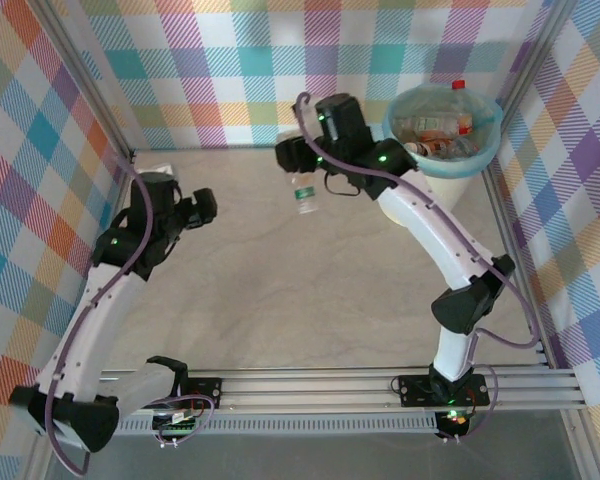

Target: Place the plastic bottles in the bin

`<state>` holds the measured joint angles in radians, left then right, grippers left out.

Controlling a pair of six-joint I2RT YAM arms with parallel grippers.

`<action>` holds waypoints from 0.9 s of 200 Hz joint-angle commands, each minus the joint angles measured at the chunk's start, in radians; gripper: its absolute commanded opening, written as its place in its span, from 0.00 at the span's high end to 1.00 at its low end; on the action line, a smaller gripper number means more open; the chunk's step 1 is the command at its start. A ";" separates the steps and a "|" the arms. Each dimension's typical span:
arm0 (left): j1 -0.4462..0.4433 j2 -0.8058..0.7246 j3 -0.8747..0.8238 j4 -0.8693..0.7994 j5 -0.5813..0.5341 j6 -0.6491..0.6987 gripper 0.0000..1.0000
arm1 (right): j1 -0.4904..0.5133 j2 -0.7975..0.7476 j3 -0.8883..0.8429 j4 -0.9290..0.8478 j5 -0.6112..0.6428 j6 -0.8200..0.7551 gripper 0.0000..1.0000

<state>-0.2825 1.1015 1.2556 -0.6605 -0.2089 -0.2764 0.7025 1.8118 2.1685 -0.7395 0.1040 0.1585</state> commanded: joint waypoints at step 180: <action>-0.360 0.568 0.599 0.051 0.124 0.114 0.08 | -0.395 0.036 -0.104 0.348 0.486 -0.503 0.28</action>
<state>-0.6289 1.6787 1.8629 -0.5896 -0.0868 -0.1745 0.2916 1.8366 2.0823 -0.4603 0.4915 -0.2794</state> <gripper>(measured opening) 0.913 0.716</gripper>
